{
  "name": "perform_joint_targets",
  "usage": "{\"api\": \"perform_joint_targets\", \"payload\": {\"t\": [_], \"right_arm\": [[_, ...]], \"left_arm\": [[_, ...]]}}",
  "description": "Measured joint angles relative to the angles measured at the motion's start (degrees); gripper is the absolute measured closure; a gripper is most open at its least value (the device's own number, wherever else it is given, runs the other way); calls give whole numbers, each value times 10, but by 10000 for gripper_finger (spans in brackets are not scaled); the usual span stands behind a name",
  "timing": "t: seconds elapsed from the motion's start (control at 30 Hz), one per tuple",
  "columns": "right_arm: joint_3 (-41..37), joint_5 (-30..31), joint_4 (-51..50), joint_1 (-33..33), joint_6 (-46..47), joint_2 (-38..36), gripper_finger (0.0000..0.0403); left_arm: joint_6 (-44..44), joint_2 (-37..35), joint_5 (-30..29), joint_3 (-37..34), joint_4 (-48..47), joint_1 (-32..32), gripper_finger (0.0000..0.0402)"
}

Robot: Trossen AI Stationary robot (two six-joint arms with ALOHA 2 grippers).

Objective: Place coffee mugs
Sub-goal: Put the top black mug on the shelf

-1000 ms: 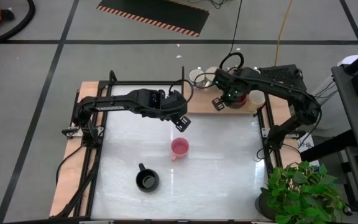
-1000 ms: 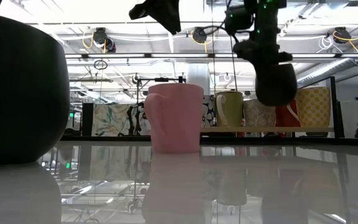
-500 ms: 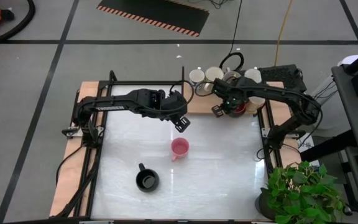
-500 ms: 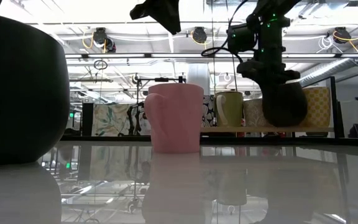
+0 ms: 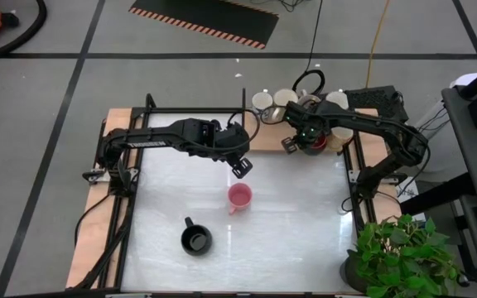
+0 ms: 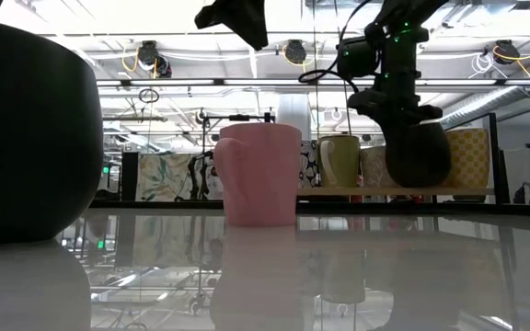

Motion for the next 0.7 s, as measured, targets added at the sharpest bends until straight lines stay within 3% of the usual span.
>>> {"api": "perform_joint_targets", "payload": {"t": [0.27, 0.7], "right_arm": [[0, 11, 23, -24, -4, 0, 384], [0, 5, 46, -32, -12, 0, 319]], "left_arm": [[39, 0, 0, 0, -3, 0, 339], [59, 0, 0, 0, -4, 0, 339]]}}
